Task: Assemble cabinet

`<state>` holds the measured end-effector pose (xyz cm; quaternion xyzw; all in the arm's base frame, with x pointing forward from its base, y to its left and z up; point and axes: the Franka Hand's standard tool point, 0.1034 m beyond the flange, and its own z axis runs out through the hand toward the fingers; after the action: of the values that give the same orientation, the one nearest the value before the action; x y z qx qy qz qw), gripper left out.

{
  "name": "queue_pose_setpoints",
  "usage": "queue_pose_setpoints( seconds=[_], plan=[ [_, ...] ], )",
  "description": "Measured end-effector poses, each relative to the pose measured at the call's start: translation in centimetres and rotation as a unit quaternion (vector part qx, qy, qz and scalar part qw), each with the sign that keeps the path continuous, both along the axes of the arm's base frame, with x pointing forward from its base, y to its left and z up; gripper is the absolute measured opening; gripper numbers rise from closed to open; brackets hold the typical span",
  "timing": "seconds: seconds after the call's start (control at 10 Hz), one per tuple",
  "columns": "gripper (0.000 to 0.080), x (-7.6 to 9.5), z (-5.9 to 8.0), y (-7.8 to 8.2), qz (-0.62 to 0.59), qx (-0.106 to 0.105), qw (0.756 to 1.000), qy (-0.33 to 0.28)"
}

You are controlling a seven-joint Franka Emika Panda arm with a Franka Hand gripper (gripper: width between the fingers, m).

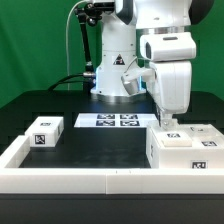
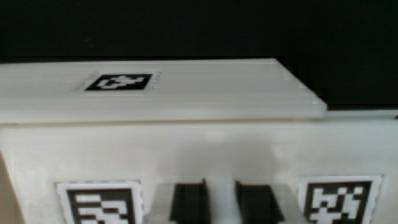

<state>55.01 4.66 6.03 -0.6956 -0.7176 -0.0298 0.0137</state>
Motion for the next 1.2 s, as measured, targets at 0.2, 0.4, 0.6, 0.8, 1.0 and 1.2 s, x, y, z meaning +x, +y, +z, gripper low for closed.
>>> queue_pose_setpoints(
  seconds=[0.2,0.4,0.6,0.8,1.0,1.2],
  plan=[
    [0.007,1.6,0.0,0.1,-0.002,0.003,1.0,-0.005],
    [0.007,2.6,-0.2,0.1,-0.003,0.005,1.0,0.001],
    [0.007,2.6,-0.1,0.1,-0.004,0.004,1.0,0.003],
    [0.0167,2.6,-0.2,0.1,-0.004,0.004,1.0,0.004],
    [0.0543,2.5,-0.2,0.1,-0.004,0.004,1.0,0.004],
    [0.0679,2.5,-0.2,0.1,-0.004,0.004,1.0,0.004]
  ],
)
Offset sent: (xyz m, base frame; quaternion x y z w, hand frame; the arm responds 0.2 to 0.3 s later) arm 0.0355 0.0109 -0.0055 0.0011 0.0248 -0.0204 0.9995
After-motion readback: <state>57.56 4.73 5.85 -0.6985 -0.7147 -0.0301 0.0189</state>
